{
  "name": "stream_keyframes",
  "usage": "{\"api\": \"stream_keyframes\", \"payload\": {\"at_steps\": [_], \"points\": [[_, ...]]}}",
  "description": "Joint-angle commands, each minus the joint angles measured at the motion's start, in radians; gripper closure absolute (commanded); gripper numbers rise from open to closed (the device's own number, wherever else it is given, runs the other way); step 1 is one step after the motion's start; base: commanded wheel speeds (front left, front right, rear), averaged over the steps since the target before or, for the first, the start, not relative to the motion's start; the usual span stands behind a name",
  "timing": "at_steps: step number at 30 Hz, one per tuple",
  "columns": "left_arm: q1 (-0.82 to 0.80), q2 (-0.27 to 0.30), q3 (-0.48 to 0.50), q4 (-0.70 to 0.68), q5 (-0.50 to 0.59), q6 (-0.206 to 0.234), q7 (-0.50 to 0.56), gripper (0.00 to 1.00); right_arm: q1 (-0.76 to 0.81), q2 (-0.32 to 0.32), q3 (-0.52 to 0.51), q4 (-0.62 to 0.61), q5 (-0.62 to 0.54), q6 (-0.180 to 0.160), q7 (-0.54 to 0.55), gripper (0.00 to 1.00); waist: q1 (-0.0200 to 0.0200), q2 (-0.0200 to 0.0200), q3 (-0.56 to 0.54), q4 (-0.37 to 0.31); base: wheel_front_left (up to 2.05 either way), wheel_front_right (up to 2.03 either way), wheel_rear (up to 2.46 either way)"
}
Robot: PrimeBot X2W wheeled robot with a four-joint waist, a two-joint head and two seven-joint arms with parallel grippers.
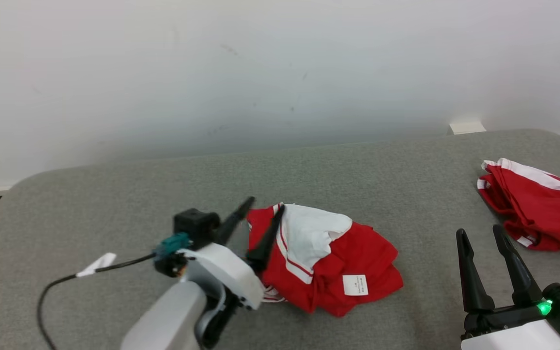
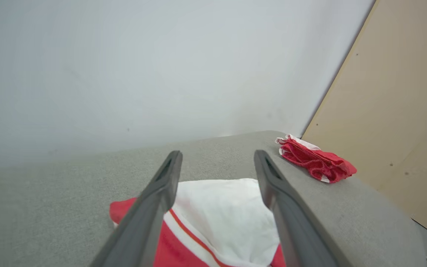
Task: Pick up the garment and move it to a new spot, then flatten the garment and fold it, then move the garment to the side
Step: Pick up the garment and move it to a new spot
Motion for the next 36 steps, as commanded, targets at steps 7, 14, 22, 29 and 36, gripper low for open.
{"api": "stream_keyframes", "payload": {"at_steps": [7,14,22,29,36], "points": [[0.128,0.115,0.107,-0.180,0.058,0.094,-0.009,0.00,0.026,-0.004,0.000,-0.007,-0.002,-0.002,0.001,0.00,0.0001,0.0000,-0.004,0.031,0.00,0.00,0.00],[0.318,0.166,0.252,-0.328,0.123,0.189,-0.009,0.00,0.042,-0.002,0.005,-0.003,-0.006,-0.002,0.001,0.00,0.0001,0.0000,-0.007,0.046,0.00,0.00,0.00],[0.495,0.098,0.425,-0.435,0.189,0.198,-0.009,0.00,0.064,-0.001,0.002,0.009,-0.008,-0.002,0.001,0.00,0.0001,0.0000,-0.014,0.057,0.00,0.00,0.00],[0.508,0.035,0.479,-0.431,0.247,0.142,-0.009,0.00,0.048,-0.010,0.003,0.013,-0.008,-0.002,0.001,0.00,0.0001,0.0000,-0.014,0.065,0.00,0.00,0.00],[0.506,-0.004,0.507,-0.415,0.291,0.099,-0.009,0.00,0.042,-0.008,0.009,0.016,-0.005,-0.002,0.001,0.00,0.0001,0.0000,-0.012,0.061,0.00,0.00,0.00]]}}
